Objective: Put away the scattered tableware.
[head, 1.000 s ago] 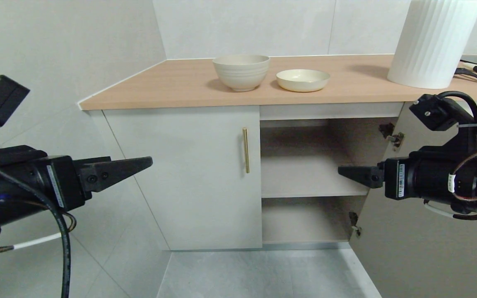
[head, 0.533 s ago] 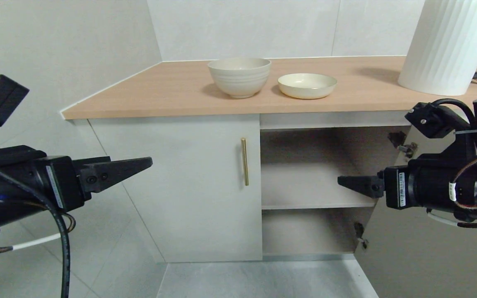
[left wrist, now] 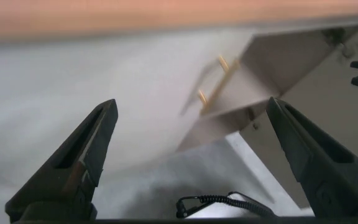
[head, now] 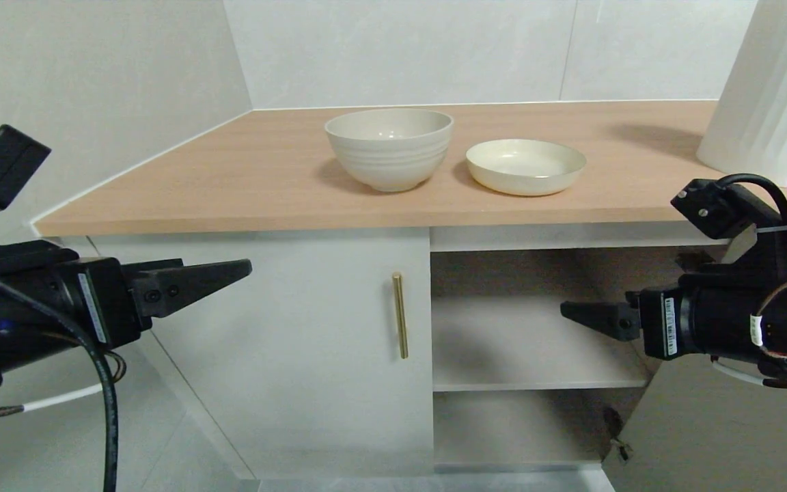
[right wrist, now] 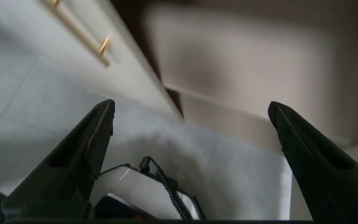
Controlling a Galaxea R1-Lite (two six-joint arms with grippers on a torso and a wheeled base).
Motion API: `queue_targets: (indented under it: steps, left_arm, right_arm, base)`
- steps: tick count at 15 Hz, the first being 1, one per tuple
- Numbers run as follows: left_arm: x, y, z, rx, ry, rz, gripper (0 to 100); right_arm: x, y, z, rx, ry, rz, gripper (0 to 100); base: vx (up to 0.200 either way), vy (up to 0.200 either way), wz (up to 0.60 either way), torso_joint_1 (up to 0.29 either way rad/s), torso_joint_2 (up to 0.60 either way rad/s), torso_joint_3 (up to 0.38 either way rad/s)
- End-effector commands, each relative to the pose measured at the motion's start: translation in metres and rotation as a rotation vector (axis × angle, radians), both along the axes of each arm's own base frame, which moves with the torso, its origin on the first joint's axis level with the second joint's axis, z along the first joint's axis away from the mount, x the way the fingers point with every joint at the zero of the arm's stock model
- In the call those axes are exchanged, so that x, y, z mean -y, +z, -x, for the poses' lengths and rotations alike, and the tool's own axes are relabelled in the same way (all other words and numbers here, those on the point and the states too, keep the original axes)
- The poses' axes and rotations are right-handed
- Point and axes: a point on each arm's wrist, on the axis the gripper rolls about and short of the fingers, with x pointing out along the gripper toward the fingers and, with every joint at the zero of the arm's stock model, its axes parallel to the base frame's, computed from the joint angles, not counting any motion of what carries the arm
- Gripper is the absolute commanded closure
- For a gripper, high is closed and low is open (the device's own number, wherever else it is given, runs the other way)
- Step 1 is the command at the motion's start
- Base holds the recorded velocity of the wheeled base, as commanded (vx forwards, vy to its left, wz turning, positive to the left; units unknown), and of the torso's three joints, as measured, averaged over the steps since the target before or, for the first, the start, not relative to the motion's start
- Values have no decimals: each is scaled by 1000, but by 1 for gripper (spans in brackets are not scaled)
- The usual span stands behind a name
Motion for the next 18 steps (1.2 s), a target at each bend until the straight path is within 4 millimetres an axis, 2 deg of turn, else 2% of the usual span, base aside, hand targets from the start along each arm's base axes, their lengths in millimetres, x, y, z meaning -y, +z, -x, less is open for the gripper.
queue_targets:
  steps: [1, 10, 14, 18]
  left_arm:
    - [0, -1, 0, -2, -1, 0, 0]
    - [0, 1, 3, 8, -7, 4, 0]
    - [0, 1, 2, 7, -7, 5, 0]
    - [1, 0, 0, -2, -9, 5, 0]
  right_arm:
    - [1, 1, 1, 7, 3, 0, 0]
    - [2, 2, 5, 15, 16, -1, 0]
    - [2, 2, 5, 14, 16, 0, 0]
    - [2, 2, 5, 14, 16, 0, 0]
  base:
    - [0, 0, 0, 0, 0, 0]
    - [0, 0, 0, 2, -8, -5]
    - [0, 0, 0, 58, -243, -251]
    - [0, 0, 0, 167, -533, -299]
